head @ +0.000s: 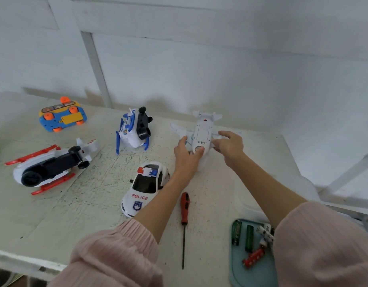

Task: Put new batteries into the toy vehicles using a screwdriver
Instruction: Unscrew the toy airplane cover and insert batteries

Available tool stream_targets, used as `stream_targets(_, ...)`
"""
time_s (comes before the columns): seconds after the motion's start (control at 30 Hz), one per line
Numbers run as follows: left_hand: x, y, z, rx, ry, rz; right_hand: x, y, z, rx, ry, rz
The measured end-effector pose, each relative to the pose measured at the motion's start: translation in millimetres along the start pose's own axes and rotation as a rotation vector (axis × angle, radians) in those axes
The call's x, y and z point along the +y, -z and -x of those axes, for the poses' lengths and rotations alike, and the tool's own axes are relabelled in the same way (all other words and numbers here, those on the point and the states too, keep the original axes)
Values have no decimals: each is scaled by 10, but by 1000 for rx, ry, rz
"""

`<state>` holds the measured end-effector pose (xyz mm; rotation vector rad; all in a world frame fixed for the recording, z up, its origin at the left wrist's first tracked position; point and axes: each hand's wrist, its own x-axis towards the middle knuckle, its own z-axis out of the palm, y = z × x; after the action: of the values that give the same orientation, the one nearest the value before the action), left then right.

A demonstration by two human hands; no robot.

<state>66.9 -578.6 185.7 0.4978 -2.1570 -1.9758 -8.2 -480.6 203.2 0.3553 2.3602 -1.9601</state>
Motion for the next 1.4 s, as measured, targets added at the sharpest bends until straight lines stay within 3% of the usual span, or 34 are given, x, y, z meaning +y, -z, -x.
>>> stream_targets(0.3,385,97,254,-129,-318,79,-429,482,414,-140,204,-458)
stream_targets(0.6,445,272,547,-396,-437,88,-471,683,912,-368,273,-501)
stream_targets(0.87,479,517,648,-317,-522,90,-396,654,1056,-494,399,-379)
stream_targets(0.97,504,709,630,-210,-556,72,-273,607,1099,-423,424,-192)
stream_targets(1.03,489,842,618,-147,-552,77,-100,553,1098,-437,509,120)
stream_targets(1.2,397,1050,675,-26,-553,-2,303,272,1182,-836,826,904)
stream_targets(1.4,293,1129,772,-62,-503,56,438,104,1194,-844,1050,1236)
